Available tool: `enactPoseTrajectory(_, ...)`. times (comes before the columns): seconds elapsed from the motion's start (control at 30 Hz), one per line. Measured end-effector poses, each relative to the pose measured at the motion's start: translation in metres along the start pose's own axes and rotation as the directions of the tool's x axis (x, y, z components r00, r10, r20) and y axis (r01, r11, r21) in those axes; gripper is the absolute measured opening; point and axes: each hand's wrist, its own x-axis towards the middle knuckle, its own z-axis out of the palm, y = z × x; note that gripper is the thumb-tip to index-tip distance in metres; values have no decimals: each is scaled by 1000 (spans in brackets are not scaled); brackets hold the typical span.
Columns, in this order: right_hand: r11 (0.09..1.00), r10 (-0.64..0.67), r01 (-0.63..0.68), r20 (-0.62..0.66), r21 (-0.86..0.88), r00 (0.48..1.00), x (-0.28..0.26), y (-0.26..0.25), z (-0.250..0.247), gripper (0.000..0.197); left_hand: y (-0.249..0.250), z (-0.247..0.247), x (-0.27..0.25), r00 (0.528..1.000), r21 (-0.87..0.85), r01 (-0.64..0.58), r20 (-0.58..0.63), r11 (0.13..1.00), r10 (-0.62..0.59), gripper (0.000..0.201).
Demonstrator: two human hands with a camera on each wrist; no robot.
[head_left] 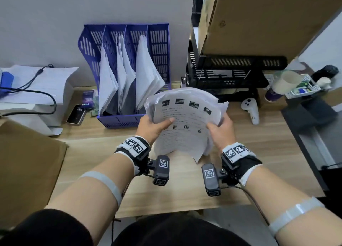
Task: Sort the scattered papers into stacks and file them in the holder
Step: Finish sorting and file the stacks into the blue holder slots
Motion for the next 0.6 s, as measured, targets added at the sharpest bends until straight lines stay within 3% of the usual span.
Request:
enactPoseTrajectory(0.13, 1000, 5, -4, -33, 30, 999, -9, -6, 8, 35, -2, -2, -1, 999, -20, 32, 14, 999, -32, 35)
enactPoseTrajectory(0.3, 994, -36, 46, -107, 98, 994, -11, -25, 8, 34, 19, -6, 2, 999, -57, -36, 30, 998, 37, 29)
enactPoseTrajectory(0.43, 996, -6, 19, -142, 92, 990, -21, -16, 17, 25, 11, -5, 0, 996, -20, -57, 73, 998, 58, 54)
enactPoseTrajectory(0.6, 994, 0, 14, -136, 106, 991, -27, -9, 33, 19, -13, -8, 5, 998, 55, -2, 67, 998, -2, 57)
